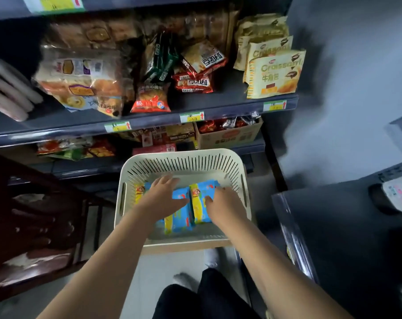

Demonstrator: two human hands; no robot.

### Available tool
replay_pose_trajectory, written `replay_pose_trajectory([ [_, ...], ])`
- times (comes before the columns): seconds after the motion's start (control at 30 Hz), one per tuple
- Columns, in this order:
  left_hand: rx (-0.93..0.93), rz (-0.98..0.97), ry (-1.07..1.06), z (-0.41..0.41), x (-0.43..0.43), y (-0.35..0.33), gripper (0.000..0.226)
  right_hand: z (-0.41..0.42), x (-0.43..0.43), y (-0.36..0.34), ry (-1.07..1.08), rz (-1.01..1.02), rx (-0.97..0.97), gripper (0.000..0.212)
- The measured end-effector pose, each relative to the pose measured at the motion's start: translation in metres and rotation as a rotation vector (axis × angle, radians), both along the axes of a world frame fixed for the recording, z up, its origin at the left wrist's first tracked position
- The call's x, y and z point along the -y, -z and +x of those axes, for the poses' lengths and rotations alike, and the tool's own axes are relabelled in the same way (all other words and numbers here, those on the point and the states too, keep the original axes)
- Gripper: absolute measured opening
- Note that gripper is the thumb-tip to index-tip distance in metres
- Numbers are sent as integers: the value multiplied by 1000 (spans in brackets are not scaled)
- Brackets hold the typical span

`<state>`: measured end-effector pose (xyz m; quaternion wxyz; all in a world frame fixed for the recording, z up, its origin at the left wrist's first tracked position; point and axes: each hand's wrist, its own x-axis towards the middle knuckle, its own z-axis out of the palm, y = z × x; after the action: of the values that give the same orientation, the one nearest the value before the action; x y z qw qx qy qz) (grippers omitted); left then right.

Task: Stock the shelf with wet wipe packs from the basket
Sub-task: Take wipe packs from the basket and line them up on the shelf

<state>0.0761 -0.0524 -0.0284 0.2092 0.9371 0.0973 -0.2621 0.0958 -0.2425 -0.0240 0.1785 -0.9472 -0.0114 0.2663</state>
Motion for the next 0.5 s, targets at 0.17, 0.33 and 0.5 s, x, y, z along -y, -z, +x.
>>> replay_pose_trajectory([
  [0.17, -81, 193, 173, -1, -4, 47, 91, 7, -17, 40, 53, -171, -140, 37],
  [0.33, -19, 245, 202, 1, -4, 68, 70, 10, -30, 64, -26, -401, -214, 34],
  [0.5, 196, 284, 282, 1, -5, 73, 61, 9, -40, 74, -32, -440, -127, 29],
])
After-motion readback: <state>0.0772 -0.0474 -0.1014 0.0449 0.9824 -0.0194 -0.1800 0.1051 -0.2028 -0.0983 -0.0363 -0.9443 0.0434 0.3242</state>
